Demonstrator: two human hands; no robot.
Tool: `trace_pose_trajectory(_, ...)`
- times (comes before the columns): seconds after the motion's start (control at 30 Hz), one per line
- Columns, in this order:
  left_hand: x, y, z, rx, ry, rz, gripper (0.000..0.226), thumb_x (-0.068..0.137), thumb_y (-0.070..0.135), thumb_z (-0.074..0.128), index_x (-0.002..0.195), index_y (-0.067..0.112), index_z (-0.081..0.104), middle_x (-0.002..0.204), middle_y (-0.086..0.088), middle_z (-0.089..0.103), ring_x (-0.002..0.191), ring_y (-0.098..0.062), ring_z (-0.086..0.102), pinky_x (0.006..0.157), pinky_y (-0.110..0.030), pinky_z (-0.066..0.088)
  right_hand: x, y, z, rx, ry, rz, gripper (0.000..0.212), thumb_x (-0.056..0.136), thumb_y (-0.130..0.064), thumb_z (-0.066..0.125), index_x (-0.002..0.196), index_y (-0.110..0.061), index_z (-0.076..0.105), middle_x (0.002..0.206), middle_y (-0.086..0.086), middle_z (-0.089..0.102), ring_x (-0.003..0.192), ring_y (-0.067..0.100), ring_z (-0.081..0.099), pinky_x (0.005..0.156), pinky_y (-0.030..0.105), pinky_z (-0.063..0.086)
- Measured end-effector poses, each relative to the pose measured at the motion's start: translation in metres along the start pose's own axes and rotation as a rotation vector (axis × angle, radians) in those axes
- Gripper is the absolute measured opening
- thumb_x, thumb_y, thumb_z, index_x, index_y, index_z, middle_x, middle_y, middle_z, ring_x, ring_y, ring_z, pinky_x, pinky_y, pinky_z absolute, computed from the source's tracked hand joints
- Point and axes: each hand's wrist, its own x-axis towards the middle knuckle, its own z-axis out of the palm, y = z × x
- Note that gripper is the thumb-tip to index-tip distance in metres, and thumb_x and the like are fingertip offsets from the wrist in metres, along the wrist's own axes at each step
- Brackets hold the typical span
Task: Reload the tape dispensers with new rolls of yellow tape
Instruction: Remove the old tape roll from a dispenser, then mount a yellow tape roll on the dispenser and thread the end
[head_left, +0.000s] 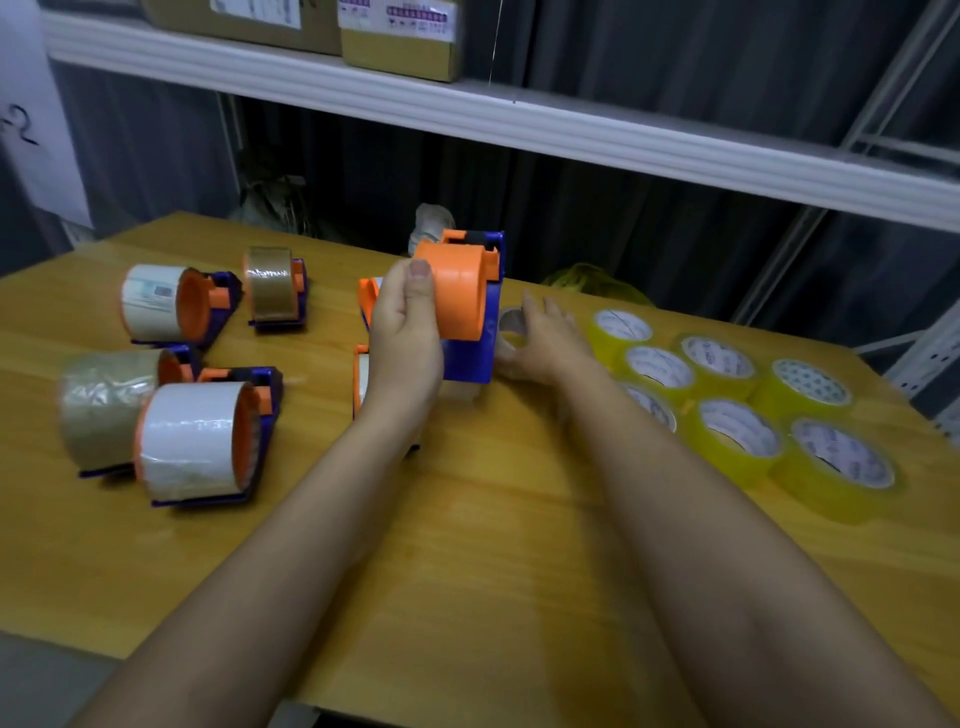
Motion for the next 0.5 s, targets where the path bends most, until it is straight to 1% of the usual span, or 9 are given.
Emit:
trace_pose_trajectory(0.03,-0.001,0.001,0.001,0.001,-0.008,0.005,0.026,0.104,0.027,0.028,0.083,0.034,0.043,0.079,0.01,0.047,0.062,0.017,0.05,0.06,-0.004,0.04,-0.003,0.002,-0.003,0.031,-0.008,0.005,0.101,0.081,-0.055,0.067,0.154,-0.019,0.007,0.16,0.009,0.011,0.145,0.033,0.014,0.112,0.043,0.028)
trace_pose_trajectory(0.1,-0.001,0.003,0.002,0.004,-0.007,0.017,0.027,0.104,0.026,0.028,0.083,0.033,0.042,0.078,0.01,0.045,0.061,0.016,0.05,0.059,-0.004,0.04,-0.01,0.008,-0.009,0.064,0.01,-0.012,0.103,0.08,-0.054,0.068,0.155,-0.018,0.008,0.162,0.008,0.007,0.147,0.031,0.01,0.114,0.043,0.024)
trace_pose_trajectory(0.13,-0.002,0.005,0.002,0.006,-0.011,0.02,0.027,0.104,0.027,0.028,0.083,0.033,0.042,0.078,0.01,0.045,0.06,0.016,0.05,0.059,-0.004,0.04,-0.017,0.013,-0.013,0.068,0.045,-0.026,0.1,0.081,-0.054,0.069,0.154,-0.017,0.012,0.161,0.008,0.01,0.147,0.03,0.011,0.114,0.042,0.024)
trace_pose_trajectory(0.2,-0.003,0.006,0.004,0.003,-0.024,0.016,0.026,0.104,0.028,0.028,0.084,0.033,0.043,0.08,0.011,0.046,0.061,0.017,0.05,0.059,-0.005,0.04,-0.034,0.026,-0.023,0.069,0.122,-0.061,0.088,0.083,-0.052,0.067,0.152,-0.017,0.026,0.158,0.008,0.022,0.145,0.027,0.019,0.113,0.041,0.028)
trace_pose_trajectory(0.27,-0.005,0.007,0.007,0.003,-0.033,0.008,0.026,0.104,0.029,0.028,0.084,0.033,0.044,0.08,0.011,0.047,0.061,0.018,0.05,0.057,-0.006,0.041,-0.058,0.043,-0.032,0.036,0.128,-0.074,0.078,0.084,-0.055,0.063,0.148,-0.021,0.034,0.154,0.005,0.031,0.142,0.024,0.025,0.111,0.041,0.031)
trace_pose_trajectory(0.3,-0.006,0.006,0.009,0.006,-0.034,0.009,0.027,0.104,0.029,0.028,0.084,0.032,0.045,0.079,0.01,0.047,0.06,0.017,0.05,0.056,-0.006,0.04,-0.07,0.052,-0.036,-0.001,0.104,-0.068,0.077,0.084,-0.059,0.06,0.148,-0.025,0.034,0.154,0.003,0.032,0.142,0.024,0.025,0.112,0.042,0.03)
trace_pose_trajectory(0.33,-0.007,0.006,0.011,0.006,-0.035,0.013,0.027,0.104,0.028,0.028,0.084,0.031,0.046,0.078,0.01,0.047,0.059,0.015,0.049,0.057,-0.006,0.039,-0.08,0.06,-0.039,-0.047,0.067,-0.056,0.078,0.083,-0.064,0.057,0.148,-0.028,0.032,0.155,0.002,0.031,0.143,0.024,0.023,0.113,0.044,0.028)
trace_pose_trajectory(0.4,-0.01,0.007,0.016,-0.011,-0.048,0.016,0.027,0.104,0.027,0.028,0.086,0.028,0.049,0.076,0.01,0.048,0.06,0.014,0.049,0.059,-0.005,0.039,-0.095,0.074,-0.04,-0.122,-0.015,-0.026,0.087,0.079,-0.072,0.054,0.15,-0.033,0.025,0.158,-0.001,0.024,0.145,0.025,0.015,0.115,0.047,0.02)
trace_pose_trajectory(0.5,-0.015,0.008,0.024,-0.009,-0.074,0.01,0.026,0.105,0.026,0.028,0.089,0.027,0.049,0.077,0.01,0.049,0.06,0.015,0.049,0.059,-0.003,0.037,-0.103,0.09,-0.035,-0.185,-0.117,0.0,0.1,0.072,-0.079,0.055,0.152,-0.039,0.011,0.161,-0.006,0.011,0.147,0.024,0.001,0.115,0.049,0.008)
